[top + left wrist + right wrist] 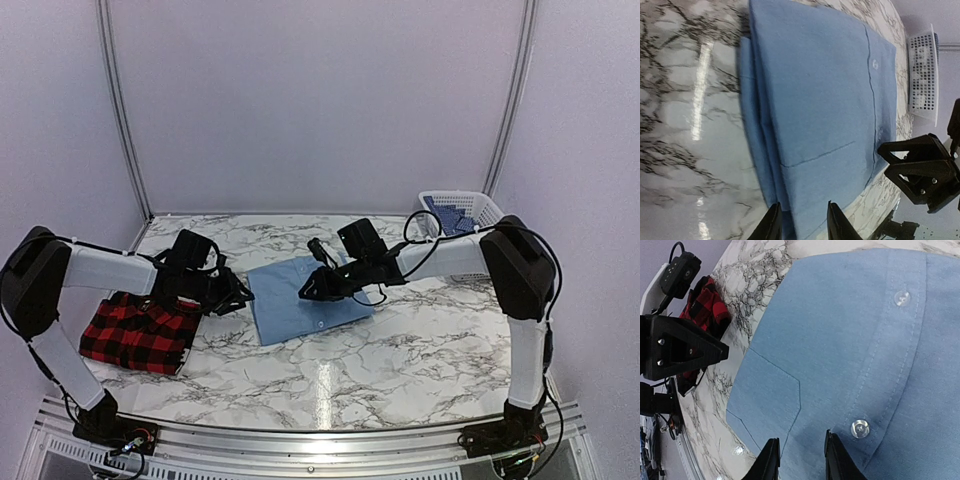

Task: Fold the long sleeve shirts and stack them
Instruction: Smooth out the square-folded shirt at the center of the board, then pick up the square-folded shirt from the center of the board.

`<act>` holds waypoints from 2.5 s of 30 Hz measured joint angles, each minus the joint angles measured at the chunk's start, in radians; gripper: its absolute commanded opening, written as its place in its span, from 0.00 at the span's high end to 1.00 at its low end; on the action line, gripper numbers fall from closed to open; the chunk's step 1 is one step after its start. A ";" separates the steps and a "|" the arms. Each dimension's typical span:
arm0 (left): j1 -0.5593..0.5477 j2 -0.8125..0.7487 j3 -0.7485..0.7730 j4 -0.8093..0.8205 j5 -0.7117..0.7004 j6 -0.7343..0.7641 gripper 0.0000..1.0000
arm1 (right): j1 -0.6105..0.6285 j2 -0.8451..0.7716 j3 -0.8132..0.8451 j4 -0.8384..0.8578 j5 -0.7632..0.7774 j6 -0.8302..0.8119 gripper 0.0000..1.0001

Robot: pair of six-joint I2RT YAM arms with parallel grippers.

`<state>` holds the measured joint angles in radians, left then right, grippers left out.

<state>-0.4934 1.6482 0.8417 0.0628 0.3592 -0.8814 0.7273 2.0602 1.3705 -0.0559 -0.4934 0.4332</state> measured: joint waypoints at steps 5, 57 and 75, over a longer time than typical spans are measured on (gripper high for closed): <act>-0.078 0.005 -0.003 0.081 0.016 -0.051 0.72 | -0.001 0.000 -0.007 0.013 0.018 0.003 0.73; -0.123 0.204 0.212 -0.190 -0.227 0.039 0.67 | -0.071 -0.296 -0.435 -0.026 0.394 -0.087 0.65; -0.033 0.236 0.285 -0.304 -0.216 0.141 1.00 | -0.024 -0.341 -0.467 0.024 0.360 -0.018 0.65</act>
<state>-0.5262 1.8843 1.1263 -0.2417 0.1432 -0.7406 0.7033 1.7187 0.9039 -0.0319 -0.1333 0.4152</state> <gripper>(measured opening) 0.008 0.346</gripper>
